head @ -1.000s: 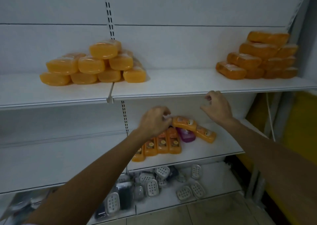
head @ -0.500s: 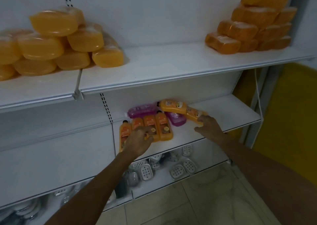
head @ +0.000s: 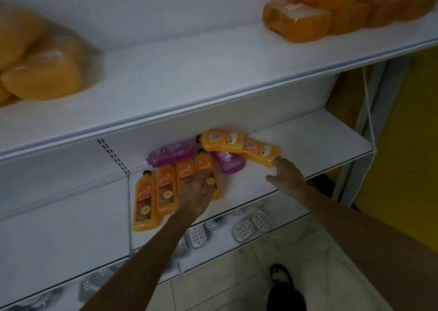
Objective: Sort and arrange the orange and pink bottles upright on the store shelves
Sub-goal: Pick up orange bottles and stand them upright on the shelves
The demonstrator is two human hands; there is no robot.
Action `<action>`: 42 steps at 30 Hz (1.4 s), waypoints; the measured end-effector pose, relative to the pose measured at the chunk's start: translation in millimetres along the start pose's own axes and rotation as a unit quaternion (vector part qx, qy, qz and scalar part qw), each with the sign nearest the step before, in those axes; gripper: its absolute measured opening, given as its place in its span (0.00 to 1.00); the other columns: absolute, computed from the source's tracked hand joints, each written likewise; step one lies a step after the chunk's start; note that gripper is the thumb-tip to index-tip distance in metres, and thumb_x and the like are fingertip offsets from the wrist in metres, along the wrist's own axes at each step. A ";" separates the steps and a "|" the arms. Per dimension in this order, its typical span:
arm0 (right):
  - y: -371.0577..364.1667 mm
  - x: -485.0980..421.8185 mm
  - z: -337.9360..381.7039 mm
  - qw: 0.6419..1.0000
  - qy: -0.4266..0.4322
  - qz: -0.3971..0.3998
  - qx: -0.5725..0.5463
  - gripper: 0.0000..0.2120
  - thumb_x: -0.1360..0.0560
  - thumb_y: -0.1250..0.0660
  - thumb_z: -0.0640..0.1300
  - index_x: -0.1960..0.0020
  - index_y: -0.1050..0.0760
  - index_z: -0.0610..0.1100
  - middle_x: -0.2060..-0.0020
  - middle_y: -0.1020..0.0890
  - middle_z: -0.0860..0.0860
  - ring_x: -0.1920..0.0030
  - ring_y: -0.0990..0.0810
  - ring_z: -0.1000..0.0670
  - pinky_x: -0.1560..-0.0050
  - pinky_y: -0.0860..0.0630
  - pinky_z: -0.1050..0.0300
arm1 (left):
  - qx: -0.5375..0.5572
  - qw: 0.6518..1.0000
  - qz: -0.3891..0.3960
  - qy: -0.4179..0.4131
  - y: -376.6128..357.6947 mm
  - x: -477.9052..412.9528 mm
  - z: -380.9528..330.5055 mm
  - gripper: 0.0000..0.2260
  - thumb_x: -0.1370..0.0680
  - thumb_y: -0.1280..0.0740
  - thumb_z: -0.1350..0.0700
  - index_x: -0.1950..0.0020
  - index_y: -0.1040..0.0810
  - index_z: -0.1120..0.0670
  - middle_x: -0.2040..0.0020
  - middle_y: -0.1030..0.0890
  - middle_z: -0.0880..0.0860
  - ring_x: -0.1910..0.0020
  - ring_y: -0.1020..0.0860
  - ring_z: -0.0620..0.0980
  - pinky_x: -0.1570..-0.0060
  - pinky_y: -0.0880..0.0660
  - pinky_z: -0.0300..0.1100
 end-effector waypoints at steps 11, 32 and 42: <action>26.8 -139.2 -50.0 0.995 0.079 0.055 0.021 0.22 0.23 0.35 0.47 0.35 0.33 0.34 0.39 0.28 0.39 0.40 0.27 0.41 0.42 0.28 0.51 | -0.147 0.985 -0.042 0.082 -94.9 -163.0 -71.4 0.27 0.23 0.36 0.46 0.28 0.38 0.56 0.27 0.37 0.57 0.28 0.42 0.60 0.34 0.39 0.57; -66.3 -162.6 -45.0 0.962 -0.042 0.267 -0.034 0.46 0.40 0.22 0.58 0.30 0.37 0.42 0.36 0.28 0.45 0.37 0.27 0.43 0.41 0.26 0.54 | -0.056 0.921 -0.138 0.359 -87.6 -124.9 0.5 0.37 0.29 0.31 0.41 0.29 0.42 0.59 0.33 0.36 0.63 0.33 0.36 0.63 0.36 0.36 0.54; -46.0 -126.3 -48.4 0.966 -0.034 0.203 -0.154 0.33 0.38 0.21 0.48 0.38 0.32 0.42 0.43 0.23 0.45 0.48 0.23 0.46 0.52 0.27 0.54 | 0.046 0.911 -0.044 0.407 -91.0 -68.8 30.0 0.44 0.38 0.26 0.36 0.28 0.39 0.53 0.33 0.30 0.58 0.35 0.30 0.60 0.40 0.30 0.53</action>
Point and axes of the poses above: each hand's wrist, its own x-axis away from the middle knuckle, its own y-axis out of the back of the hand, z = x × y, the point moved 6 cm from there along -x, towards the middle knuckle
